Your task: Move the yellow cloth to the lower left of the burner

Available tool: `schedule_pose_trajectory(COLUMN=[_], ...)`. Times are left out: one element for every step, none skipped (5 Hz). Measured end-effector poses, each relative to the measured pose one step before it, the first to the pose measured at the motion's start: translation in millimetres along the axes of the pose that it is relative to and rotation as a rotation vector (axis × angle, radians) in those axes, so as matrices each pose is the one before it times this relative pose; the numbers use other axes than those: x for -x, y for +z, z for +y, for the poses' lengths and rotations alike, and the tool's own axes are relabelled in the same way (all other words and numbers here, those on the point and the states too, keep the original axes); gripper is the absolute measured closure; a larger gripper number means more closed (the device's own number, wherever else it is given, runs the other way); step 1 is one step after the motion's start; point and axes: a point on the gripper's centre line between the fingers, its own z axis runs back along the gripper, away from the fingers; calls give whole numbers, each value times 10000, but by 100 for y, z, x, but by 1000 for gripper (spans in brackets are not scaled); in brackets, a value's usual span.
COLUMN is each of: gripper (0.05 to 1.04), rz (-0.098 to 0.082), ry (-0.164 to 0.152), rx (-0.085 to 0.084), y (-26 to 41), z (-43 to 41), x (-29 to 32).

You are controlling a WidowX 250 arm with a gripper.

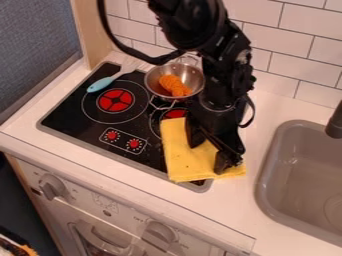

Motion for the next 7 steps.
schedule_pose_trajectory(gripper=[84,83,83,83,83,82,83], rz=[100,79,32,134,16,87,178], ry=[400,389,78,141,136,332,653], rx=[-33,-35,-49,-48,-123,-35,-70], y=[56,-53,-70,-192,-14,-128,-211], z=[1116,1017,321,540,866,1053,2123], x=[1097,661,106,214,179,355,712])
